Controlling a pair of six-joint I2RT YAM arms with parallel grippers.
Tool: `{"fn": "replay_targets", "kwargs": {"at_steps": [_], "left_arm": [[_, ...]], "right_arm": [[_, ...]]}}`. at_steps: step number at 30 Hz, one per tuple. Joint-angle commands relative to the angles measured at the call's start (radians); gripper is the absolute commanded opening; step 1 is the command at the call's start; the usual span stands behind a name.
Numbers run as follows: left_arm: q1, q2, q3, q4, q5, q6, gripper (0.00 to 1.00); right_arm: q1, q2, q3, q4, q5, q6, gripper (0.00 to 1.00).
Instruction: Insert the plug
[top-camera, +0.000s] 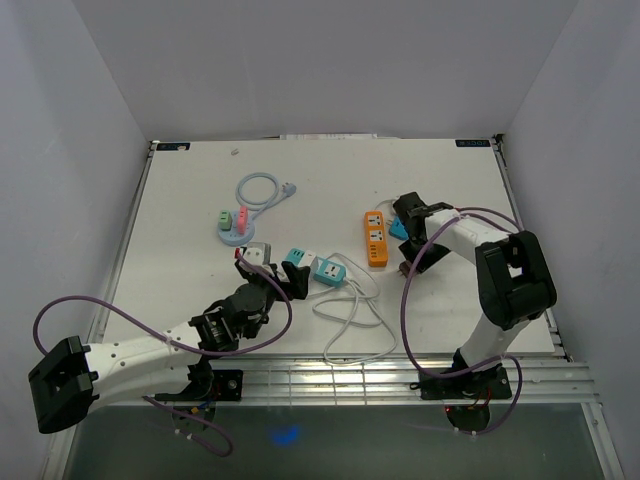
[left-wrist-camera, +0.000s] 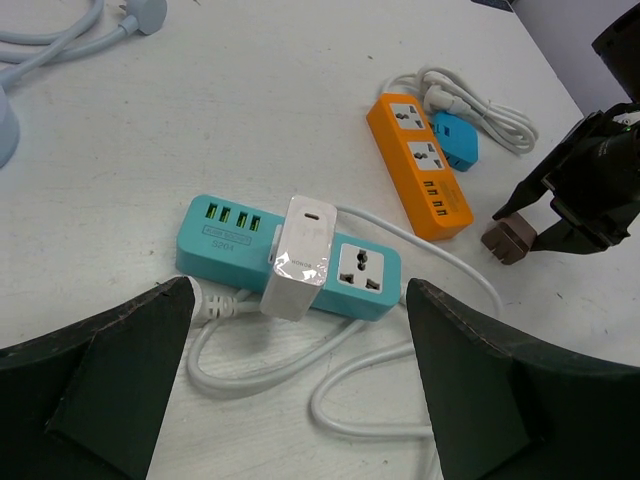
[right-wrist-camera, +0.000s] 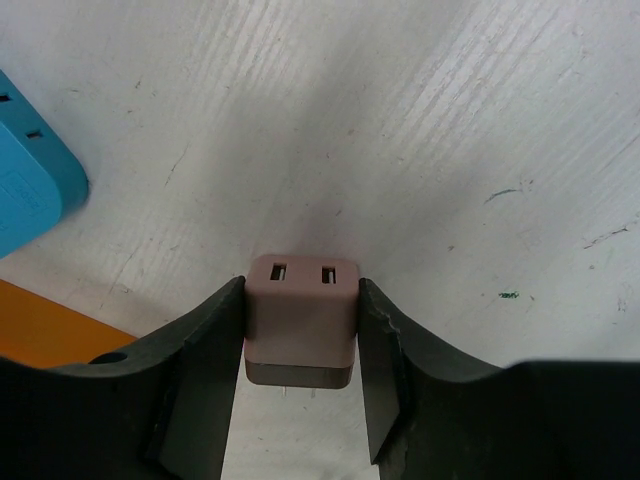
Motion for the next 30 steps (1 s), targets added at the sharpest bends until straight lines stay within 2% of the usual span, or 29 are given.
{"fn": "replay_targets", "kwargs": {"at_steps": [1, 4, 8, 13, 16, 17, 20, 24, 30], "left_arm": [[-0.004, -0.006, 0.030, -0.011, -0.011, 0.006, 0.98], [-0.004, 0.012, 0.044, -0.008, 0.023, 0.006, 0.98], [-0.004, 0.075, 0.093, 0.018, 0.109, 0.032, 0.98], [-0.004, 0.145, 0.148, 0.079, 0.265, 0.040, 0.98], [-0.004, 0.153, 0.122, 0.185, 0.319, 0.040, 0.98], [-0.004, 0.159, 0.113, 0.254, 0.346, 0.049, 0.98], [-0.004, 0.216, 0.111, 0.334, 0.367, 0.063, 0.98], [-0.004, 0.316, 0.154, 0.414, 0.399, 0.109, 0.98], [-0.004, 0.461, 0.205, 0.559, 0.437, 0.098, 0.98]], "right_arm": [[0.001, -0.010, -0.034, 0.032, 0.015, 0.031, 0.39], [0.001, -0.045, -0.026, 0.021, 0.027, 0.013, 0.27], [0.005, -0.109, 0.002, 0.005, 0.023, -0.046, 0.21], [0.036, -0.215, 0.014, 0.053, -0.045, -0.151, 0.20], [0.051, -0.261, 0.022, 0.091, -0.120, -0.234, 0.17], [0.054, -0.271, 0.026, 0.104, -0.140, -0.250, 0.14], [0.065, -0.317, 0.035, 0.127, -0.200, -0.285, 0.11], [0.082, -0.369, 0.043, 0.139, -0.226, -0.296, 0.11], [0.099, -0.427, 0.037, 0.176, -0.283, -0.303, 0.10]]}}
